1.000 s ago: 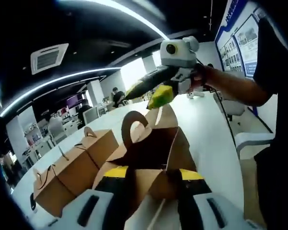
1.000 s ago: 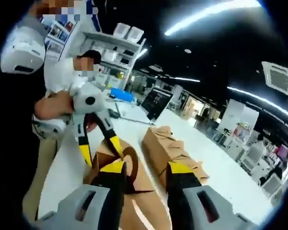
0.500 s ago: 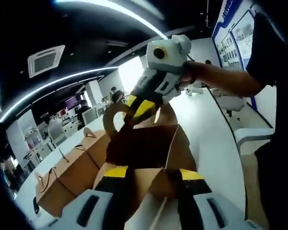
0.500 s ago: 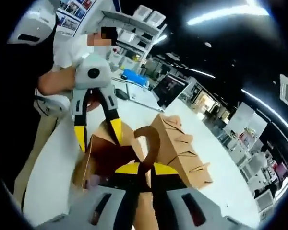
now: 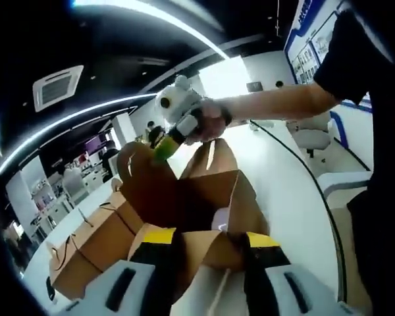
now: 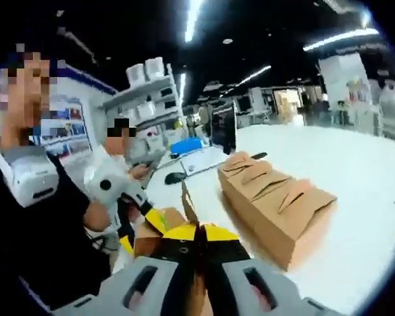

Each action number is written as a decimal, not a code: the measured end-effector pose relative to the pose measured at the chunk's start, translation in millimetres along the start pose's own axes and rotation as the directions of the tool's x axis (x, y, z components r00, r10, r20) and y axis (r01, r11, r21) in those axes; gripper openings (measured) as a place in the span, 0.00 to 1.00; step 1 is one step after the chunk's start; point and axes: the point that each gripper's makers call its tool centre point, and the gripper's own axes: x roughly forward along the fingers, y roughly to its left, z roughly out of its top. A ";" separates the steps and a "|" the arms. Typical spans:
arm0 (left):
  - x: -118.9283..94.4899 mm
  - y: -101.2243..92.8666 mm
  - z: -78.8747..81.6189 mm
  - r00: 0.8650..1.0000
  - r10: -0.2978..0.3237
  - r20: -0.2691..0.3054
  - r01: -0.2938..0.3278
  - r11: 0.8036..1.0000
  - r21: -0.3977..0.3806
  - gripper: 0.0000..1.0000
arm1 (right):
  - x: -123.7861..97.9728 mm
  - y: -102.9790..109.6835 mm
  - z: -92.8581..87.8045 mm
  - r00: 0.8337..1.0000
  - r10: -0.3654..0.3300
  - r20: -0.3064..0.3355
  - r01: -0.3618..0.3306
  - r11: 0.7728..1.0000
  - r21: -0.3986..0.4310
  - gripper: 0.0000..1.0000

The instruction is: Pick up one paper box from the group, open the paper box, and remove the item inside

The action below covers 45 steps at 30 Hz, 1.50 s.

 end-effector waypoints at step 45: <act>4.5 1.3 0.2 1.000 -0.007 -0.004 0.007 0.999 0.036 0.39 | 34.9 -31.1 -57.8 0.986 0.116 -0.123 -0.057 0.911 0.408 0.04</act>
